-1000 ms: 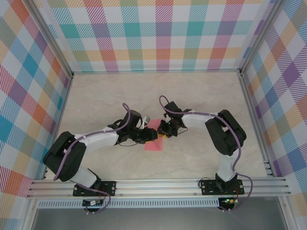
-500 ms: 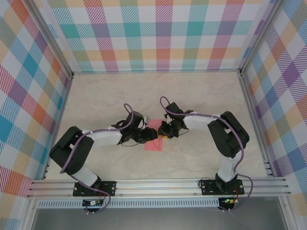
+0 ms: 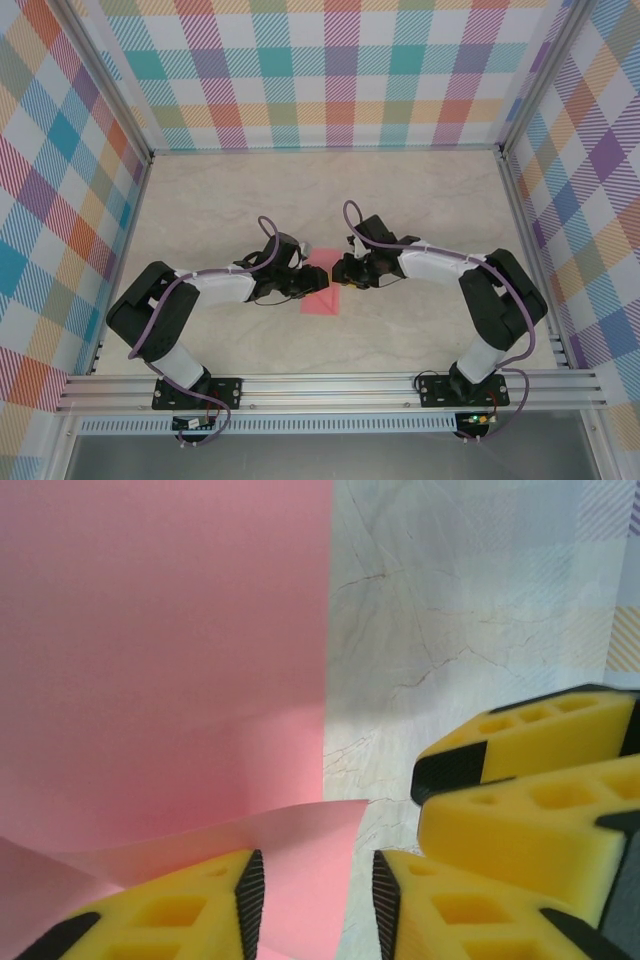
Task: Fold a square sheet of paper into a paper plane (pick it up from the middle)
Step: Fold the triangle a second time at the center of the table.
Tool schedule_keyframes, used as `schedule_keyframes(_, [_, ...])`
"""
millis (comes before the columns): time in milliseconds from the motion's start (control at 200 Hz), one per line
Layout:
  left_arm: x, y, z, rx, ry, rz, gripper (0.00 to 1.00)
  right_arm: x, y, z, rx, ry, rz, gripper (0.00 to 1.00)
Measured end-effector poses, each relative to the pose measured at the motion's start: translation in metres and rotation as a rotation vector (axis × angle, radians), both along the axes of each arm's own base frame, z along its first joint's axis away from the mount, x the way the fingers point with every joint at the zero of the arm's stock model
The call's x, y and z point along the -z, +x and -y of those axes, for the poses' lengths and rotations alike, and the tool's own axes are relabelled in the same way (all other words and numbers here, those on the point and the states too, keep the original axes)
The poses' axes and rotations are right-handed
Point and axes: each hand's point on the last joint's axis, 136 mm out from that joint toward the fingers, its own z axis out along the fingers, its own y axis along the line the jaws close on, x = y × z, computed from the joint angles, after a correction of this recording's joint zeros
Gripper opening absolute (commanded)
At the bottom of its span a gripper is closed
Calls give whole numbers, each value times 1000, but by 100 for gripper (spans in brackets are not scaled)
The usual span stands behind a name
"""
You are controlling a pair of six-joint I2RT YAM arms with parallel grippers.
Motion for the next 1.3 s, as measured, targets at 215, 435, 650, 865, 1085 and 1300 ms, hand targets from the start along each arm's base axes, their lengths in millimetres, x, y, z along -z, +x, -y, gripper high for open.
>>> schedule_keyframes(215, [3, 1, -3, -15, 13, -1, 24, 4, -4, -7, -30, 31, -26, 29])
schedule_keyframes(435, [3, 2, -4, -21, 18, 3, 24, 20, -10, -9, -50, 33, -85, 25])
schedule_keyframes(650, [3, 2, -4, -21, 18, 3, 22, 20, -9, -16, -66, 65, -87, 22])
schedule_keyframes(865, [3, 2, -4, -20, 18, 2, 21, 25, -9, -16, -66, 61, -95, 13])
schedule_keyframes(1085, [2, 0, -2, -6, 9, -2, 21, 30, -4, -13, -63, 29, -66, 12])
schedule_keyframes(1300, [1, -3, 0, 11, -5, -9, 21, 37, -1, -9, -53, -2, -58, 12])
